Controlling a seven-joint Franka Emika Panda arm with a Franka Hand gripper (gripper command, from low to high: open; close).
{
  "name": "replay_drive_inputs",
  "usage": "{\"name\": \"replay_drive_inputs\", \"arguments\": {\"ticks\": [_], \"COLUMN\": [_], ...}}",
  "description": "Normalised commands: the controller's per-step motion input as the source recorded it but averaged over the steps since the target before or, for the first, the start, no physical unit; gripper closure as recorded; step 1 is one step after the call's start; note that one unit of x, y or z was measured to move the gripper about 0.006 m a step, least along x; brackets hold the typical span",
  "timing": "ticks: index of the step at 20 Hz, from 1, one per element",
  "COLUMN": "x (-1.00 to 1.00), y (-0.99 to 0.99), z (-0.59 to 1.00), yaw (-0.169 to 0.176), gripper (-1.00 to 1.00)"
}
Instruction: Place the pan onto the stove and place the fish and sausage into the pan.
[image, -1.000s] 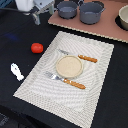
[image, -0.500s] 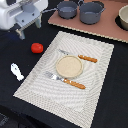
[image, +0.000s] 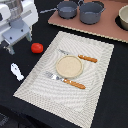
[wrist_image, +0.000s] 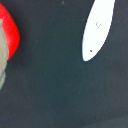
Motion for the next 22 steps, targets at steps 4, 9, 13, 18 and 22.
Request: {"name": "replay_drive_inputs", "arguments": {"ticks": [4, 9, 13, 18, 22], "x": [0.18, 0.0, 0.0, 0.0, 0.0], "y": [-0.75, -0.46, -0.02, 0.0, -0.03], "z": [-0.41, -0.36, -0.25, -0.23, -0.22], "yaw": [-0.038, -0.022, -0.016, -0.051, -0.049], "gripper": [-1.0, -1.0, -1.0, -1.0, -1.0]}}
